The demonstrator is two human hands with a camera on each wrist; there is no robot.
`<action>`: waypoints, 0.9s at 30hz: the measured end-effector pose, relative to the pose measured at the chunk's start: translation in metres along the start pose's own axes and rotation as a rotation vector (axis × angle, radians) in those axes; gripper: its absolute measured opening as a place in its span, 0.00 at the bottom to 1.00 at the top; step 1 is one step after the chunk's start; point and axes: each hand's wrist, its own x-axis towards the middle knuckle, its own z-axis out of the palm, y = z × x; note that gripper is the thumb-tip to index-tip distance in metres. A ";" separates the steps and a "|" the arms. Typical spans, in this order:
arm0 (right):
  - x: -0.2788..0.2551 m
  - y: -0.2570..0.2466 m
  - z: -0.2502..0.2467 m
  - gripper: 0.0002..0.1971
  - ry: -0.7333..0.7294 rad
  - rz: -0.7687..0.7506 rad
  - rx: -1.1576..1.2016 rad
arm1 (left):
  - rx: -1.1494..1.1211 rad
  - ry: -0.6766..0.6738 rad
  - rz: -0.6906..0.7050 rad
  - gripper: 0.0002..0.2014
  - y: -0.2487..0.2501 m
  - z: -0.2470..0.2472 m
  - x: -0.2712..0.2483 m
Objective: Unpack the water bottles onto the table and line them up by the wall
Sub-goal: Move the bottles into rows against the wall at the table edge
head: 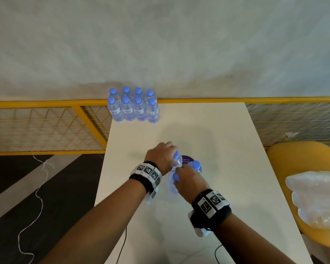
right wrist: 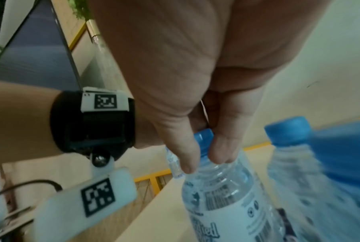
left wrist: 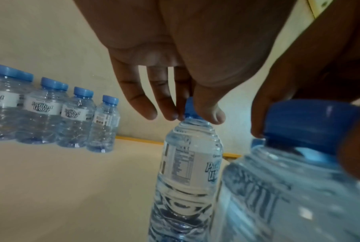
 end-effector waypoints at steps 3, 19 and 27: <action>0.021 -0.003 -0.022 0.10 0.046 -0.032 0.018 | -0.023 0.063 -0.012 0.13 -0.013 -0.022 0.029; 0.224 0.014 -0.065 0.12 0.098 0.020 0.002 | 0.124 0.171 -0.135 0.12 -0.108 -0.069 0.227; 0.306 0.019 -0.057 0.14 0.121 -0.034 -0.093 | 0.190 0.125 -0.167 0.09 -0.142 -0.051 0.278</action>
